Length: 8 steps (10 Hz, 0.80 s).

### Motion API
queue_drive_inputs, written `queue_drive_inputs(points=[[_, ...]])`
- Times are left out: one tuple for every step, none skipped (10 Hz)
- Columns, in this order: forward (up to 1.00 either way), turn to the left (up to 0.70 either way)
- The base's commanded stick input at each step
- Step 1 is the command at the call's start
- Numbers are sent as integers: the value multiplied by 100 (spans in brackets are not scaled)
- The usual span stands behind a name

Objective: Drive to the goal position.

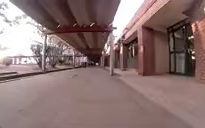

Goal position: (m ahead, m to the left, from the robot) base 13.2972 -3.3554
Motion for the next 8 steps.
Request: queue_drive_inputs(points=[[70,0],[70,0],[70,0],[70,0],[70,10],[70,23],[70,24],[70,15]])
